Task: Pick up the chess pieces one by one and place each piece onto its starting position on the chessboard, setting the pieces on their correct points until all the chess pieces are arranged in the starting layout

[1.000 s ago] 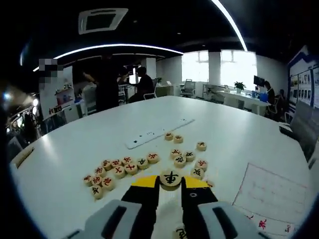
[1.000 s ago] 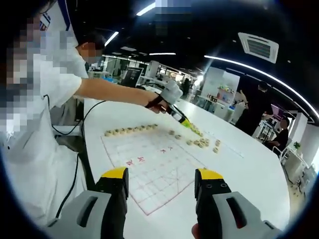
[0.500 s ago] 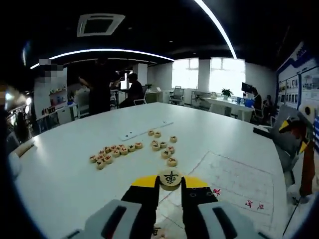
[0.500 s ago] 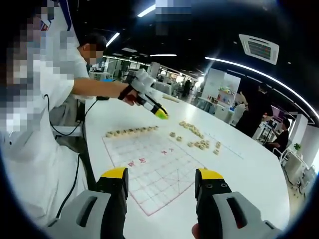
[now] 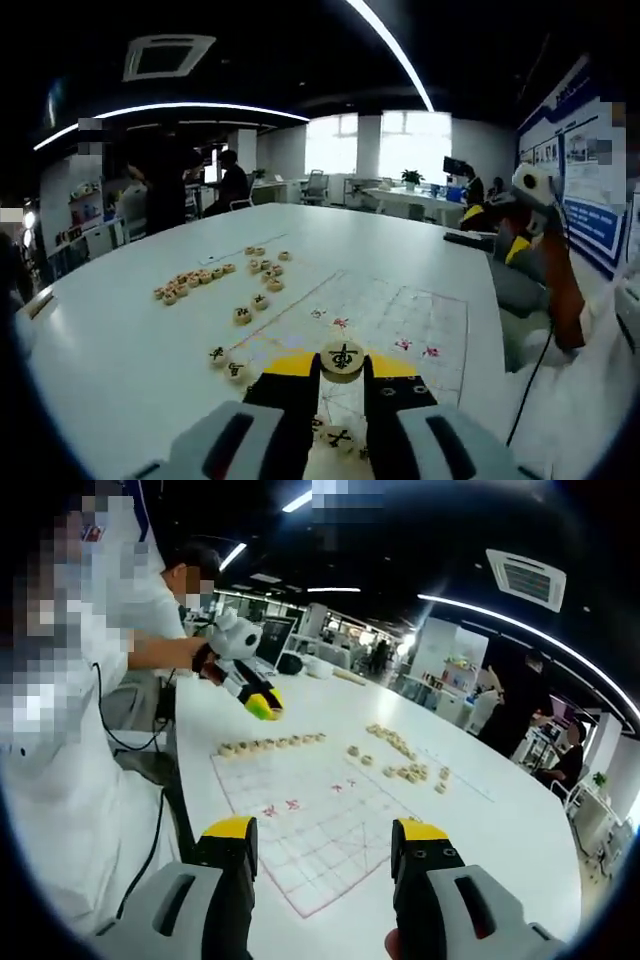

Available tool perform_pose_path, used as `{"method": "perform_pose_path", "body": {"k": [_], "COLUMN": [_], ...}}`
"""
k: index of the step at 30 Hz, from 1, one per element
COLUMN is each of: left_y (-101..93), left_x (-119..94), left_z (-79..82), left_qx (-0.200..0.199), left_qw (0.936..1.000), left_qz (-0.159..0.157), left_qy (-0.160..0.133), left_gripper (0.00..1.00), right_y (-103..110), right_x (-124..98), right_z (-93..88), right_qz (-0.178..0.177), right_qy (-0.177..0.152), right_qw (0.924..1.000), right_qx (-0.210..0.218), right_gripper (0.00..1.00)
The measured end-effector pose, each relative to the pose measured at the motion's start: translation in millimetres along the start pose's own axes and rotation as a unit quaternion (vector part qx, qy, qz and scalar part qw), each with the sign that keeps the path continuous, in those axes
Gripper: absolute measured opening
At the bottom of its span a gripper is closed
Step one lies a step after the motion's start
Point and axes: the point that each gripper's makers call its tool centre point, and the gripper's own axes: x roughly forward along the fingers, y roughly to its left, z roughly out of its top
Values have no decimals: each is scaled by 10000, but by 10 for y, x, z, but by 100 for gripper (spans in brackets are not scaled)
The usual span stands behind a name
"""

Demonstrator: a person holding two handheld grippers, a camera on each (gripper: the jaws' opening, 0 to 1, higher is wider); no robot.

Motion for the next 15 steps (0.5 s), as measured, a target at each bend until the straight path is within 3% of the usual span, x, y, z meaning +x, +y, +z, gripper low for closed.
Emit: {"method": "perform_pose_path", "body": {"k": [8,15], "left_y": [-464,-597], "left_x": [-217,-293], "left_z": [-326,-627], "left_qx": [329,380], "left_qw": [9977,9952], "left_qz": [-567,-814], "left_qy": [168,377], "left_gripper": [20,20], "right_y": [45,83], "right_x": [-4,8], "right_z": [21,33], "right_qz": [46,110], "right_qy": [3,-1], "right_qw": [10000,9999], "right_qx": [-79,-120], "right_gripper": [54,54]}}
